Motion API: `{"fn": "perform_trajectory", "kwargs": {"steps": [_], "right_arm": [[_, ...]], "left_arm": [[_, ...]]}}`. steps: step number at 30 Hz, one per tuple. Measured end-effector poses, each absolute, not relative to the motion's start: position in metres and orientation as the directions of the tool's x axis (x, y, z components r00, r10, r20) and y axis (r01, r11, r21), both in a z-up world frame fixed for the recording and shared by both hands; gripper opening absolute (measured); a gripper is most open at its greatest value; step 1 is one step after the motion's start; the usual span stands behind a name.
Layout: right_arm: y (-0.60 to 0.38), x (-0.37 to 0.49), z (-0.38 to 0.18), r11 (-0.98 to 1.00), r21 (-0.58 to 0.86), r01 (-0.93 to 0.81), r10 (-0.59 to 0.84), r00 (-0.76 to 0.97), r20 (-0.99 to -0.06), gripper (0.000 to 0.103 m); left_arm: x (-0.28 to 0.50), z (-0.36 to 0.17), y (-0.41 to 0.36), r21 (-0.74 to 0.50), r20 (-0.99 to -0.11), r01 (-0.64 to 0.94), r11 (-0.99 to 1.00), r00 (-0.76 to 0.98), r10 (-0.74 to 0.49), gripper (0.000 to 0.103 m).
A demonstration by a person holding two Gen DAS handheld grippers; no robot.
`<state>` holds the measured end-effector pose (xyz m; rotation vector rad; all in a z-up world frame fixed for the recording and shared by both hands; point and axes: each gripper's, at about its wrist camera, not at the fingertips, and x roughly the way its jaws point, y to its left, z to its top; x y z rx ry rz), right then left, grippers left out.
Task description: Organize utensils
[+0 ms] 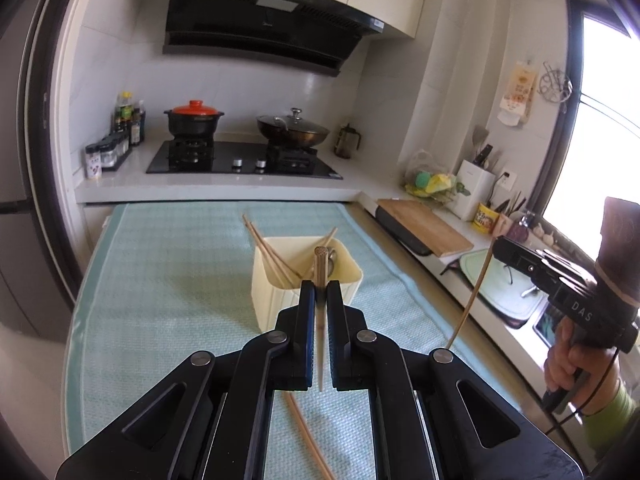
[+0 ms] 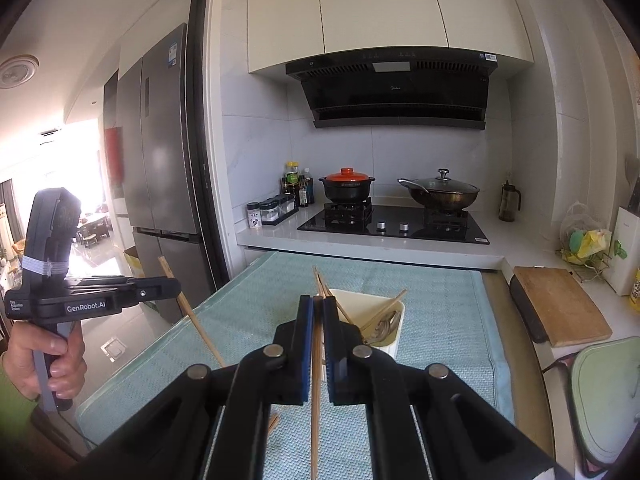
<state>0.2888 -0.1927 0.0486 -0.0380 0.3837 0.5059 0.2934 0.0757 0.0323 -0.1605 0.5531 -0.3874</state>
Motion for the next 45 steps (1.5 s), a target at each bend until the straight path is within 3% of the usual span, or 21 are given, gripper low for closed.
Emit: {"fn": "perform_trajectory", "kwargs": {"steps": [12,19,28,31,33,35,40,45], "right_arm": [[-0.187,0.327,0.100,0.876,0.032,-0.481,0.466,0.828,-0.311,0.000],[-0.201,0.336,0.096,0.890,0.057,-0.453,0.446,0.835,-0.321,0.001],[-0.236,0.359,0.012,0.901,0.183,-0.394,0.429,0.743,-0.514,0.001],[-0.246,0.377,-0.020,0.901,0.263,-0.346,0.434,0.692,-0.576,0.010],[-0.247,0.384,-0.036,0.893,0.297,-0.338,0.450,0.670,-0.590,0.032],[-0.240,0.390,-0.045,0.887,0.298,-0.352,0.461,0.664,-0.588,0.044],[-0.214,0.400,-0.060,0.878,0.274,-0.393,0.475,0.644,-0.600,0.044],[-0.179,0.411,-0.122,0.860,0.285,-0.424,0.480,0.480,-0.734,0.044]], "left_arm": [[0.351,0.078,0.069,-0.213,-0.446,0.302,0.929,0.816,-0.368,0.004],[0.342,0.068,0.077,-0.213,-0.450,0.300,0.930,0.815,-0.365,0.004],[0.306,0.030,0.103,-0.244,-0.511,0.265,0.933,0.782,-0.356,0.004],[0.299,0.021,0.106,-0.259,-0.527,0.253,0.932,0.772,-0.355,0.004],[0.296,0.015,0.107,-0.266,-0.536,0.250,0.931,0.764,-0.358,0.004],[0.295,0.010,0.106,-0.271,-0.546,0.248,0.930,0.756,-0.361,0.004],[0.290,-0.004,0.104,-0.293,-0.563,0.245,0.924,0.737,-0.374,0.004],[0.285,-0.014,0.103,-0.316,-0.569,0.250,0.915,0.722,-0.394,0.004]]}}
